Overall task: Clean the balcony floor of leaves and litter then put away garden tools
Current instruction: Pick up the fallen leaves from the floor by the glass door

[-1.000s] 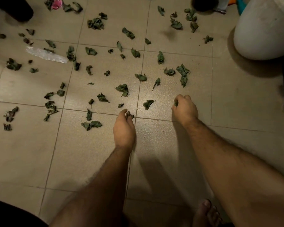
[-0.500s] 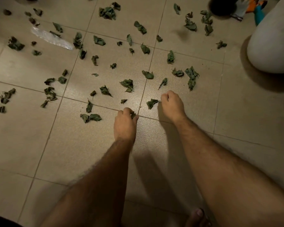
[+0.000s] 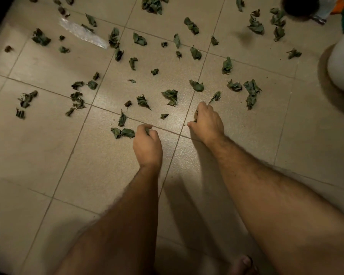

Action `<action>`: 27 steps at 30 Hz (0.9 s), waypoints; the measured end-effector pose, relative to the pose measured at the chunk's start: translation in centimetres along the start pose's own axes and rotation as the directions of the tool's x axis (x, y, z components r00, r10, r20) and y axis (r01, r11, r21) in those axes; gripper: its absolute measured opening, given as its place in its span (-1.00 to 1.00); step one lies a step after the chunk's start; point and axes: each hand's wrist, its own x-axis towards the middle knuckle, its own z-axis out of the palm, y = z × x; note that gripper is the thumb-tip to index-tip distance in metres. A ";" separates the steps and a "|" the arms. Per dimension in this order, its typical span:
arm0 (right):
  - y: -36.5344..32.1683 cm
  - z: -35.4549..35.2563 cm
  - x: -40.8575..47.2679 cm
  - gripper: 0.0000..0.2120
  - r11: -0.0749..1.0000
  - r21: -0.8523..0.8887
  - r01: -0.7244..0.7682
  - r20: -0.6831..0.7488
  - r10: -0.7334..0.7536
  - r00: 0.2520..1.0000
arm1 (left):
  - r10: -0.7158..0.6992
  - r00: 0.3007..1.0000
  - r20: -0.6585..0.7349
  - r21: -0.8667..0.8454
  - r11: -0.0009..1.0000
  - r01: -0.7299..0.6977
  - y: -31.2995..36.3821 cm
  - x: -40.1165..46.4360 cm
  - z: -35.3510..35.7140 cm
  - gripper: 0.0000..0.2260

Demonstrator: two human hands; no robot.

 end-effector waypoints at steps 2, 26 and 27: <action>-0.7 0.2 -0.1 -0.83 0.999 0.018 0.048 -0.010 -0.048 0.999 | -0.015 0.999 -0.028 0.000 1.000 0.015 -0.1 0.2 -0.4 -0.76; -8.1 3.7 0.5 -0.77 0.917 0.348 0.197 0.096 -0.243 0.965 | -0.061 0.959 -0.276 0.188 0.975 0.117 -6.9 6.3 -6.2 -0.65; -8.7 3.6 0.3 -0.74 0.868 0.480 0.129 0.112 -0.207 0.972 | -0.068 0.966 -0.249 0.202 0.972 0.121 -6.9 6.5 -6.3 -0.66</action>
